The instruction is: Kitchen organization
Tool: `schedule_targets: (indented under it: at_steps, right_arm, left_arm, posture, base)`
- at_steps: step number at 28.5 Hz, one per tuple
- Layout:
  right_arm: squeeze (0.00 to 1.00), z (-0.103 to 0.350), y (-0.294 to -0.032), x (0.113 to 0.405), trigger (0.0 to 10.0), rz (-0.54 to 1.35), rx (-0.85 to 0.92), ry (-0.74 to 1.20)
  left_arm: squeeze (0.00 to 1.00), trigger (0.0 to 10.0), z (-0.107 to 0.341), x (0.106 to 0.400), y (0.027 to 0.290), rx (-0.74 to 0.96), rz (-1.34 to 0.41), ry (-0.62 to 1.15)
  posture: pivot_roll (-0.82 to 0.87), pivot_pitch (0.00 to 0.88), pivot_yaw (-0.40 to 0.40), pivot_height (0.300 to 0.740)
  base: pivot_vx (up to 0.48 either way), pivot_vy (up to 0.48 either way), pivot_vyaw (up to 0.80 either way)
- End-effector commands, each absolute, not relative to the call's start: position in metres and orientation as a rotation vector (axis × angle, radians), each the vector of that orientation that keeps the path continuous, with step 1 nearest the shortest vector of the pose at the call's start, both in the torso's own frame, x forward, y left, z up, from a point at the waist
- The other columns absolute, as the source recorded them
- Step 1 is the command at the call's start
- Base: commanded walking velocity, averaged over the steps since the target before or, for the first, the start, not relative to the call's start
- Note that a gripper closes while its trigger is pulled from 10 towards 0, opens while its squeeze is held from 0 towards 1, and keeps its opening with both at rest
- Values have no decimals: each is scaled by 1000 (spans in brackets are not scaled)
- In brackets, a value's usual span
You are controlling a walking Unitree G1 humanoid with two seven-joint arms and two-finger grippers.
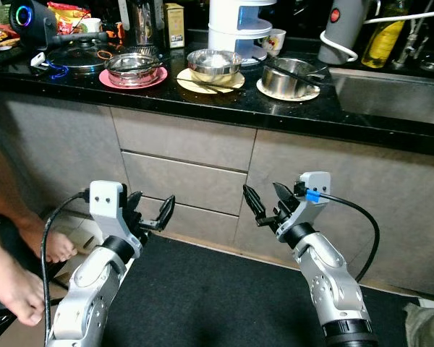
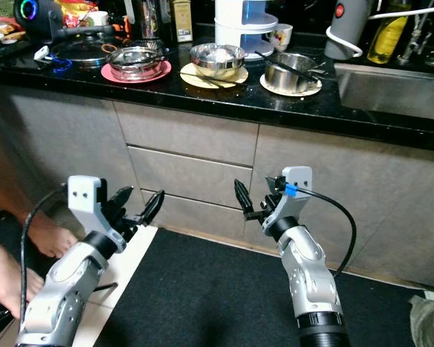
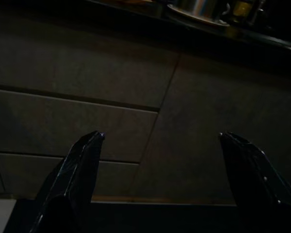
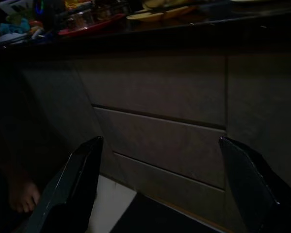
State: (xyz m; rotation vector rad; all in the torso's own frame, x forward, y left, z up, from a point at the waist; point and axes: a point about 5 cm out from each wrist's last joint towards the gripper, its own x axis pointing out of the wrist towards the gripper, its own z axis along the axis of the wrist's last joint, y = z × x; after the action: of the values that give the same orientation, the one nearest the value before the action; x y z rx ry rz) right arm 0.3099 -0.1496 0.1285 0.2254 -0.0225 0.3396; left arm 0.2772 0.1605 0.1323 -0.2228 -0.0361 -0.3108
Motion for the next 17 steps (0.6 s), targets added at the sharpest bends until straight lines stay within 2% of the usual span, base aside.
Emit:
schedule_targets:
  at_steps: [1, 8, 9, 17]
  right_arm:
    - [0, 122, -153, 309, 10000, 317, 227, 9]
    - [0, 123, -162, 311, 10000, 253, 212, -20]
    - [1000, 126, -165, 311, 10000, 232, 199, -39]
    - [1000, 132, -168, 314, 10000, 200, 188, -71]
  left_arm:
    - [0, 10000, 129, 278, 159, -229, -311, -17]
    - [0, 10000, 132, 281, 159, -210, -294, -40]
    - [0, 10000, 132, 282, 159, -208, -293, -43]
    - [0, 10000, 137, 283, 159, -215, -300, -61]
  posture:
    - [-75, 0, -63, 740]
    - [-74, 0, -60, 740]
    - [-73, 0, -62, 740]
    - [-71, 0, -63, 740]
  base:
    - [0, 0, 0]
    - [0, 0, 0]
    - [0, 0, 0]
    - [0, 0, 0]
